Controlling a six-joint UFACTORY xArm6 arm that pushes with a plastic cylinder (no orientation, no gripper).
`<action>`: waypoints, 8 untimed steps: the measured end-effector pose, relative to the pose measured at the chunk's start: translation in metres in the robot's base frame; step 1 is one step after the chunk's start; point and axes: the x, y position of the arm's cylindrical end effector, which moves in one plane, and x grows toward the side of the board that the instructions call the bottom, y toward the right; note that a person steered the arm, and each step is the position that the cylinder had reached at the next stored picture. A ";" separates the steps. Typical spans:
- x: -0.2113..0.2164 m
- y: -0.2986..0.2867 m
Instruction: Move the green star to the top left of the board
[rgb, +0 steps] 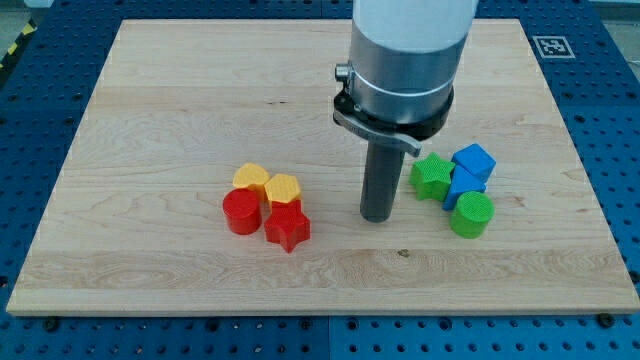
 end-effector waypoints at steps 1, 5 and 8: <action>-0.002 0.010; -0.026 0.066; -0.107 0.065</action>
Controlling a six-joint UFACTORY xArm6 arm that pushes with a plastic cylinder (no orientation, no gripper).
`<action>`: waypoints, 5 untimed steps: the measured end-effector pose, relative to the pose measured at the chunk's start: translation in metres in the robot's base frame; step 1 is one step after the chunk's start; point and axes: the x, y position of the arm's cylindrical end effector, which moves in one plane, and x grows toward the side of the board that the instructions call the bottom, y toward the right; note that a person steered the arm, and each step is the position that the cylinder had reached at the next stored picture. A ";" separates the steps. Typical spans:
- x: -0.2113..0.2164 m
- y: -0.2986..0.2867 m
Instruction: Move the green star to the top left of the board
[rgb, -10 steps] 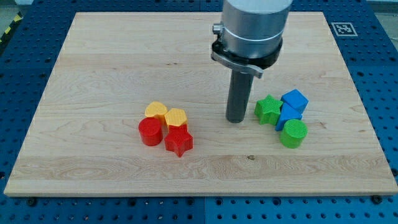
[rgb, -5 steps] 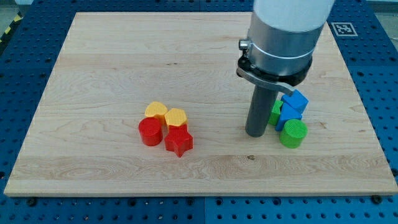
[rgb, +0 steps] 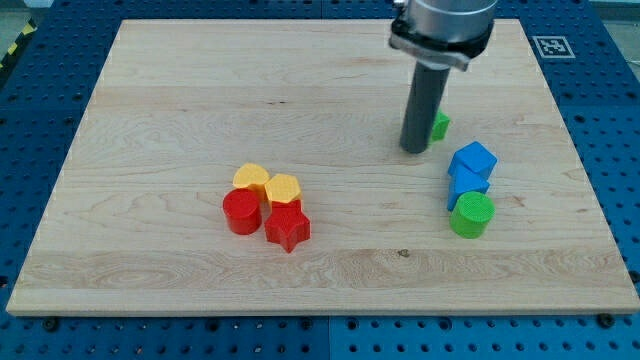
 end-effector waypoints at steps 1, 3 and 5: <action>-0.005 0.046; -0.039 0.052; -0.027 -0.045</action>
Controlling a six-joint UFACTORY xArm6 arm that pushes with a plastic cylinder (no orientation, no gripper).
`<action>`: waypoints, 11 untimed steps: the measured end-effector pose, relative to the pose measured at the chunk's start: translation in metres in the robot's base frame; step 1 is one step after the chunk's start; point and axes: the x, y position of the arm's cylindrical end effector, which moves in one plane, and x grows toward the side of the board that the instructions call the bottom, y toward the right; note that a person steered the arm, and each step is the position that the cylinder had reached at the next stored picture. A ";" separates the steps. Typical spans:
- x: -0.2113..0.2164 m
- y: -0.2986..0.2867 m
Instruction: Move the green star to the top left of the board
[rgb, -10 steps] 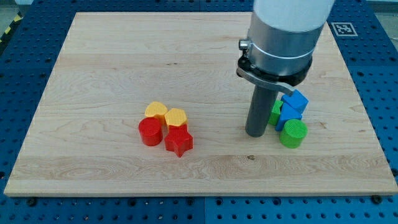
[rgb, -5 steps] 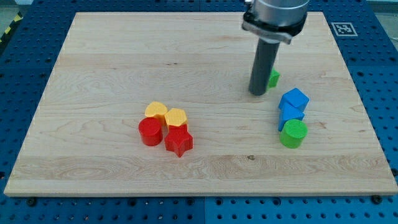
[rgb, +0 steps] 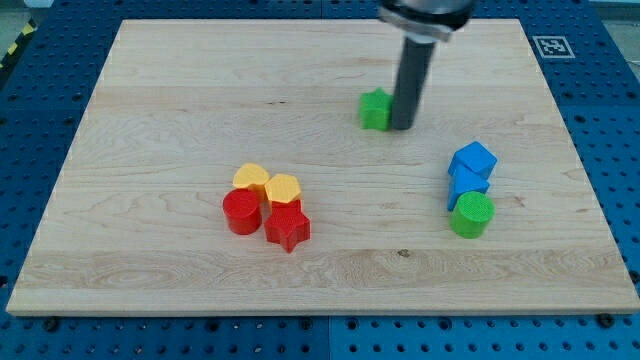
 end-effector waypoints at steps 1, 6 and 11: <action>0.000 -0.069; -0.075 -0.066; -0.025 -0.151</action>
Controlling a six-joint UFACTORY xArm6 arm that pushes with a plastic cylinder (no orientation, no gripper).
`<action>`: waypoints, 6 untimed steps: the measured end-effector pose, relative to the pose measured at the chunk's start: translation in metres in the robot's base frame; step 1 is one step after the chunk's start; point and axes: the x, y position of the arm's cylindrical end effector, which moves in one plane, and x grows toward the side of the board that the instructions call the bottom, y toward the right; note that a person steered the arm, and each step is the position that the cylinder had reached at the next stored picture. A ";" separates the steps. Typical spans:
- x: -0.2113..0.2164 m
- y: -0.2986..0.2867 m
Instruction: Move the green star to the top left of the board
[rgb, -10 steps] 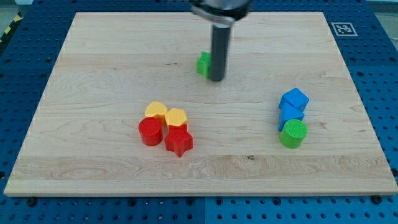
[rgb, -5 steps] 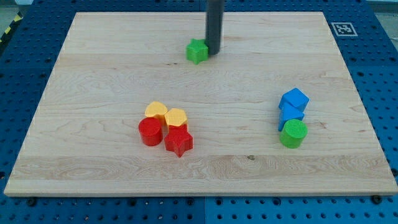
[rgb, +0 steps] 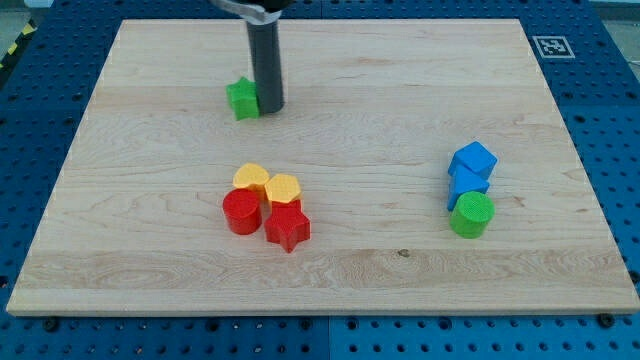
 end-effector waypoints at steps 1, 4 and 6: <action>0.016 -0.020; -0.056 -0.079; -0.123 -0.079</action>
